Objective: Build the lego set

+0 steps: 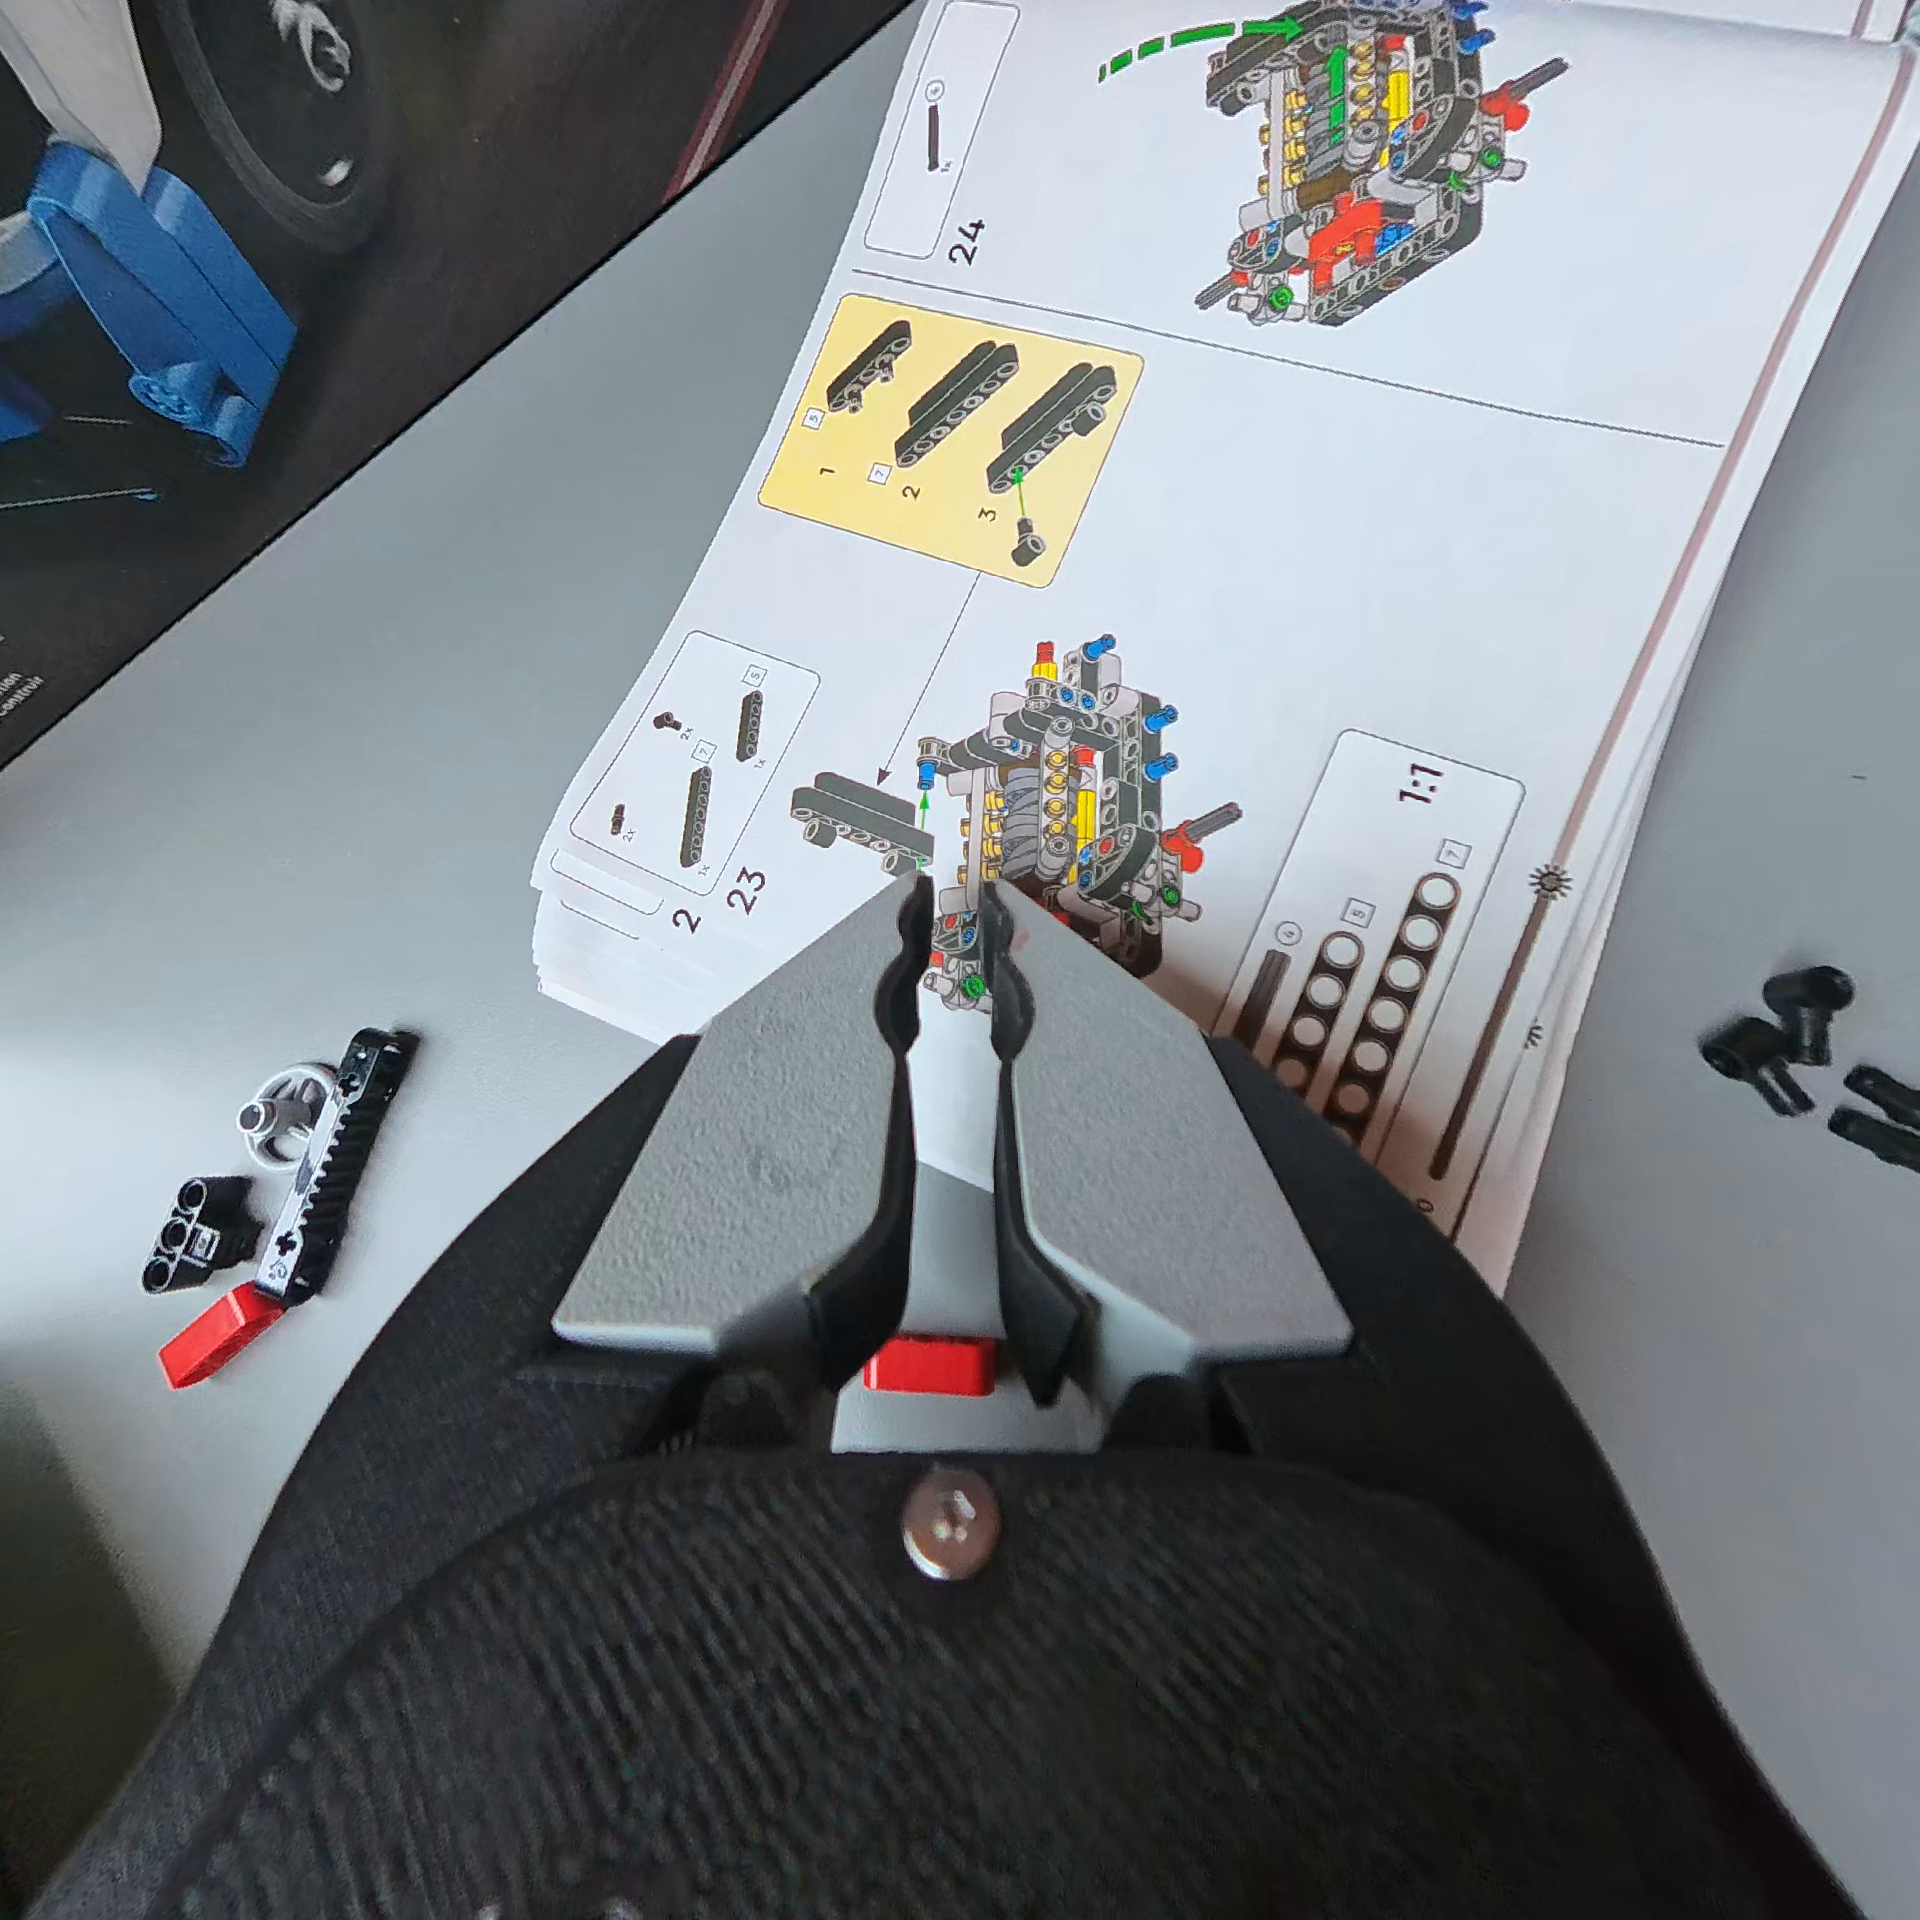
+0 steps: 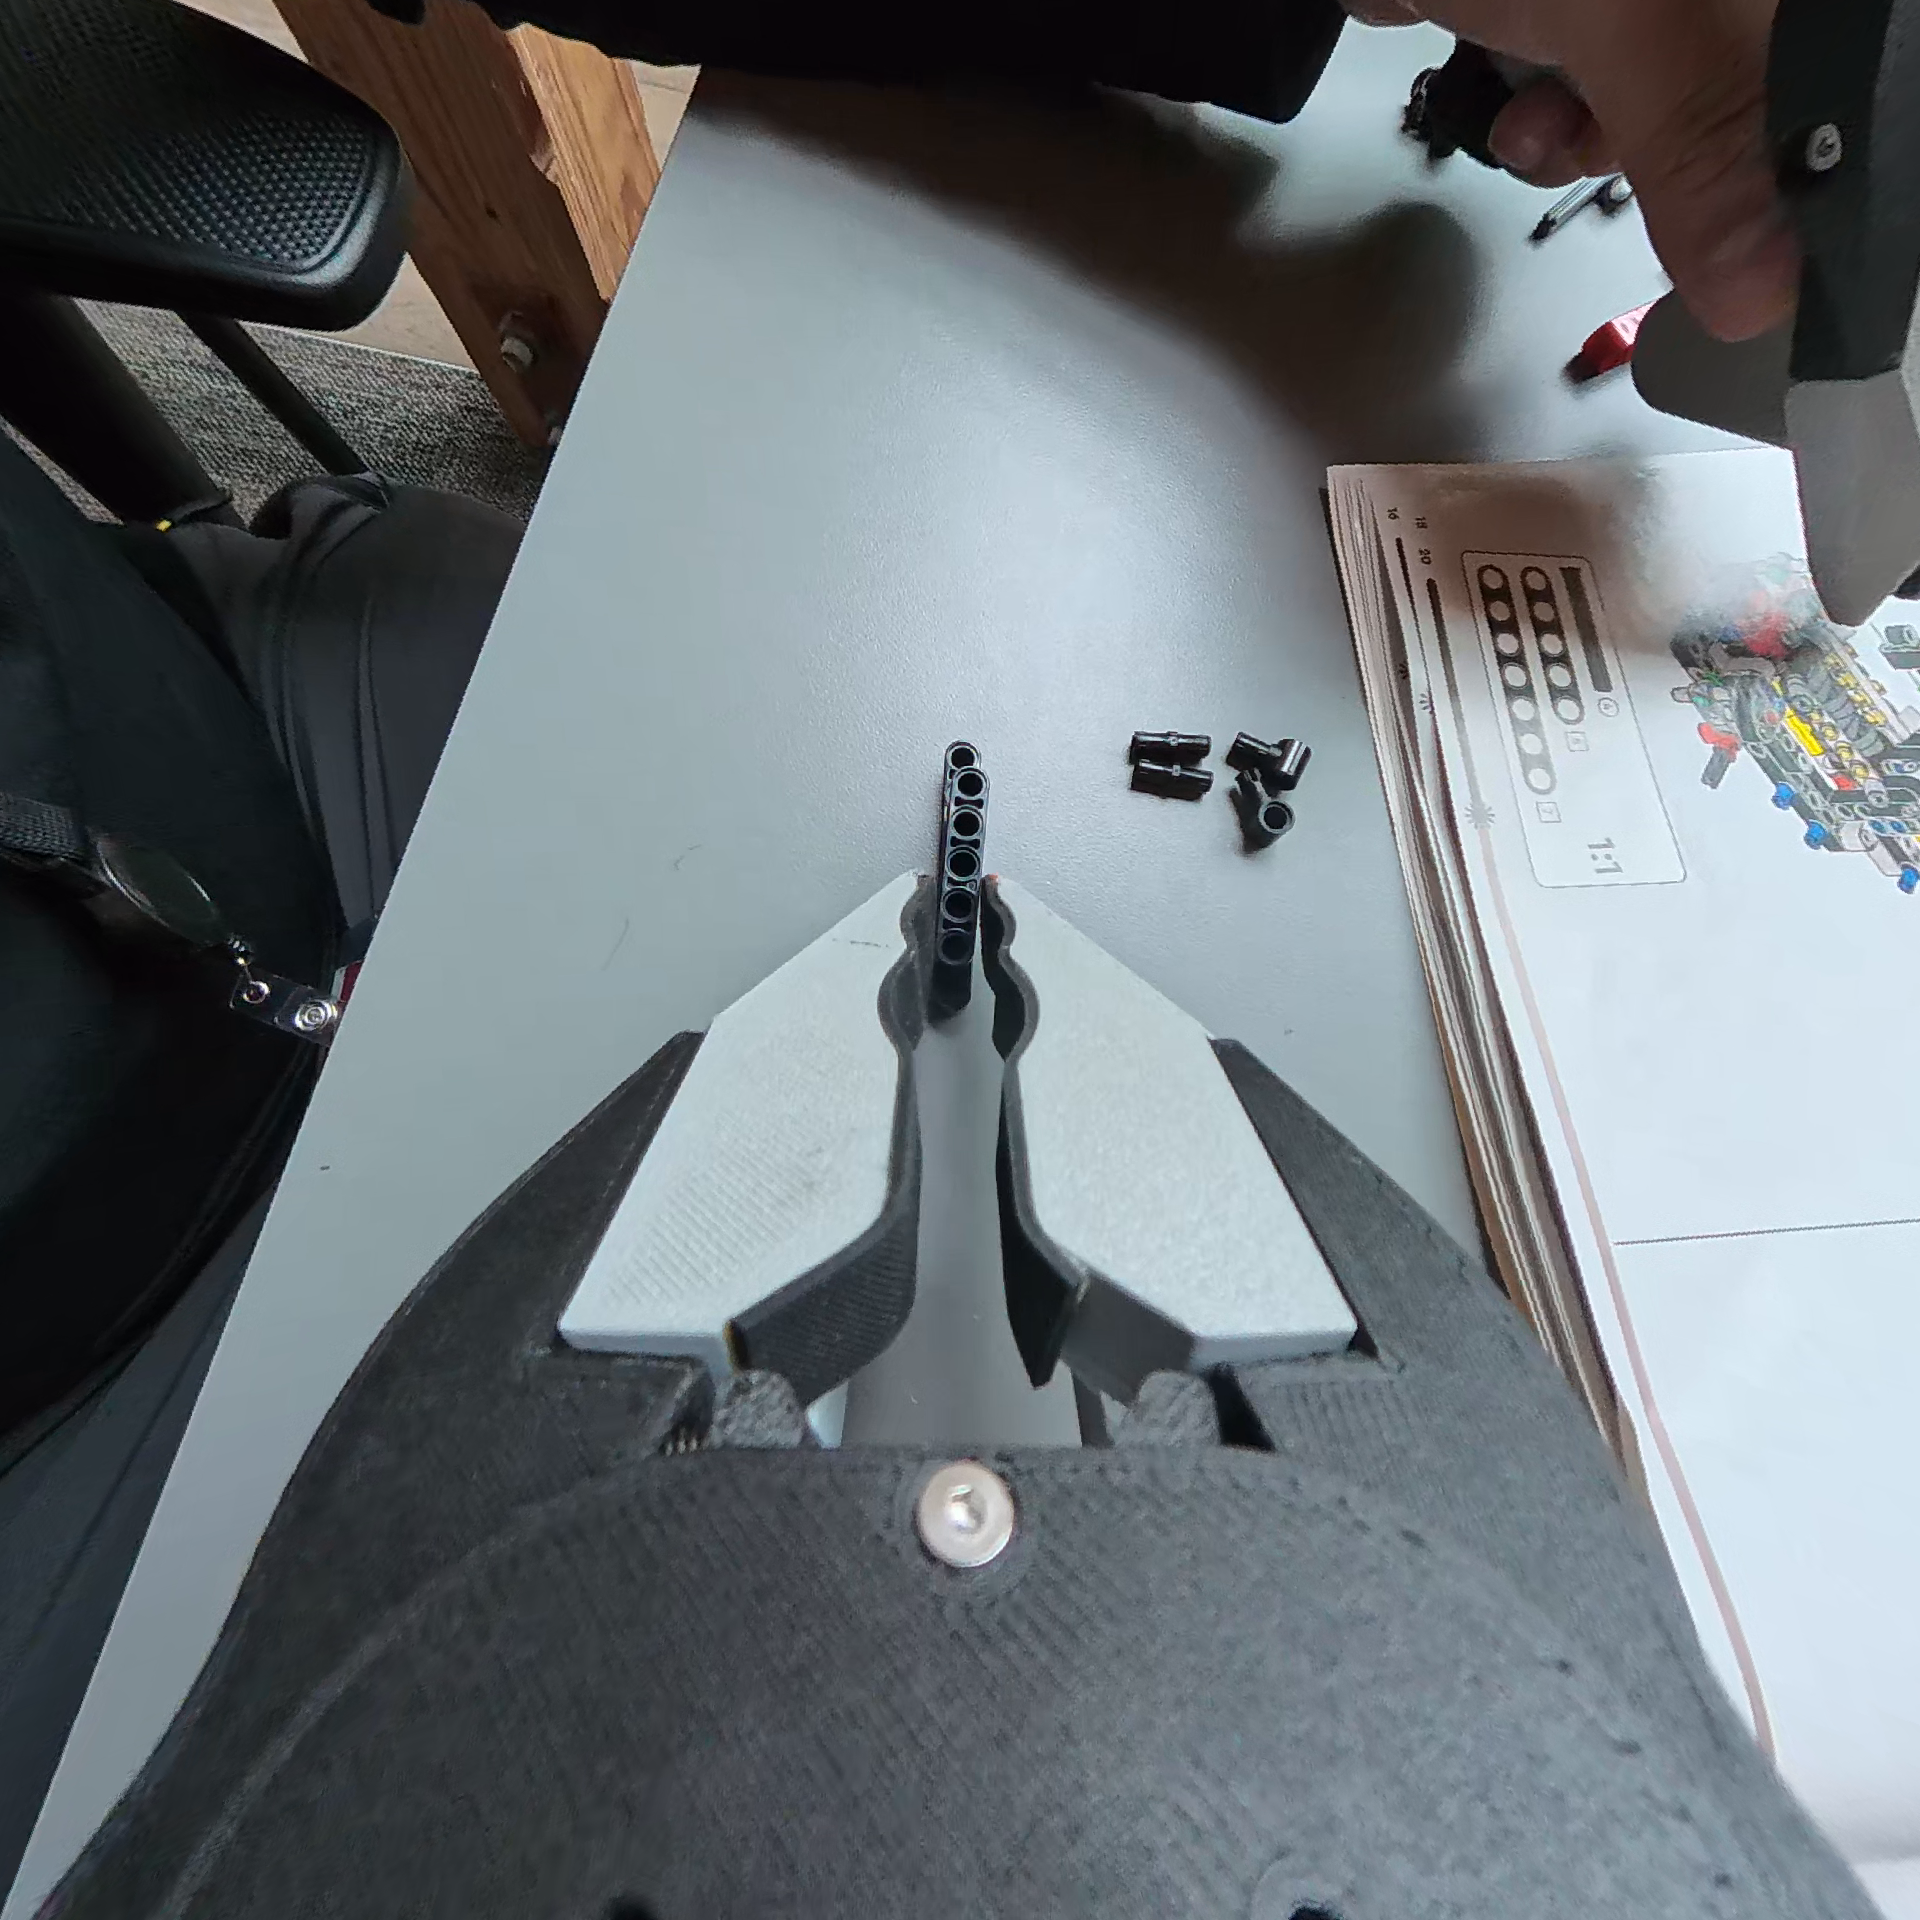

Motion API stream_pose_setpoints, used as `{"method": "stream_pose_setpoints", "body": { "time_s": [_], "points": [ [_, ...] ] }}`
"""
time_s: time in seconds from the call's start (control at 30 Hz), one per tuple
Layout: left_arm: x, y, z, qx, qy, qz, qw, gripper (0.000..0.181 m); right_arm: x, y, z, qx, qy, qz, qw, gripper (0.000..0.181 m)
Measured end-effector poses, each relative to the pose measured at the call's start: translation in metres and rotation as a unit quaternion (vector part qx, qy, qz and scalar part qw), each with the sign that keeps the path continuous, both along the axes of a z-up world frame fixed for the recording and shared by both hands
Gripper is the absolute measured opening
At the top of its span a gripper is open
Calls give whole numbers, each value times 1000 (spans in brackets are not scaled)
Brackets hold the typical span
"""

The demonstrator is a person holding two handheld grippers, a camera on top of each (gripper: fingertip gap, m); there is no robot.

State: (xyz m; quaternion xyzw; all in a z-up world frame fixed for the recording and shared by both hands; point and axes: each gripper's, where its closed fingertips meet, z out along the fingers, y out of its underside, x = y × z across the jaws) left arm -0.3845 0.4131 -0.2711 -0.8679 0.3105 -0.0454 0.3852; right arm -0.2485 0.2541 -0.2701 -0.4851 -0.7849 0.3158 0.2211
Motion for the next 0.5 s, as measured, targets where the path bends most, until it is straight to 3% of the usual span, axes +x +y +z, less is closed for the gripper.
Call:
{"method": "stream_pose_setpoints", "body": {
  "time_s": [0.5],
  "points": [
    [0,0,0,0,0,-1,1000,6,-1,0,-1,6,2,3,1000,4]
  ]
}}
